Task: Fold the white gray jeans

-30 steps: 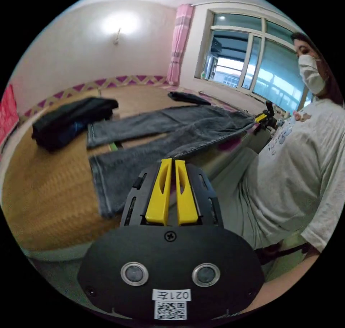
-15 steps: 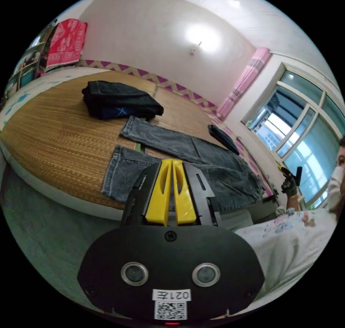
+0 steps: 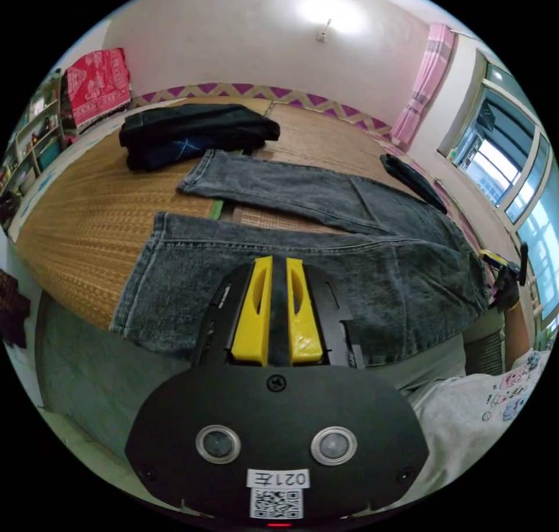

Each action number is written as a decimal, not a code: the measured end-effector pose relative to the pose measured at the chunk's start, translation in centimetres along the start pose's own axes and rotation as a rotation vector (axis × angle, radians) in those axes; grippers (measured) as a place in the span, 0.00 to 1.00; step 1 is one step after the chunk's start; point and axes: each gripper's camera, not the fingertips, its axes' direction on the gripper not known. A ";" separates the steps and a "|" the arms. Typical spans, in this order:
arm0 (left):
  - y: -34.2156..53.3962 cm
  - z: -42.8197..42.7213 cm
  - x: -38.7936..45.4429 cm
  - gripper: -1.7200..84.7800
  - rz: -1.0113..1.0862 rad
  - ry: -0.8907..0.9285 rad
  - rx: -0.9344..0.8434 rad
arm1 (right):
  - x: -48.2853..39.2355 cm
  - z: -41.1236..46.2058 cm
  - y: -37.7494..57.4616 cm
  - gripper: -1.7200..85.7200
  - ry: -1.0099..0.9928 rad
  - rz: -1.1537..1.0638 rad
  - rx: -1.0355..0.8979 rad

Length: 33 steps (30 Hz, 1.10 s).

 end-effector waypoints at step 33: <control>4.5 -14.7 -17.0 0.10 -0.587 0.275 0.248 | 21.6 -10.8 17.5 0.12 -0.646 1.059 0.274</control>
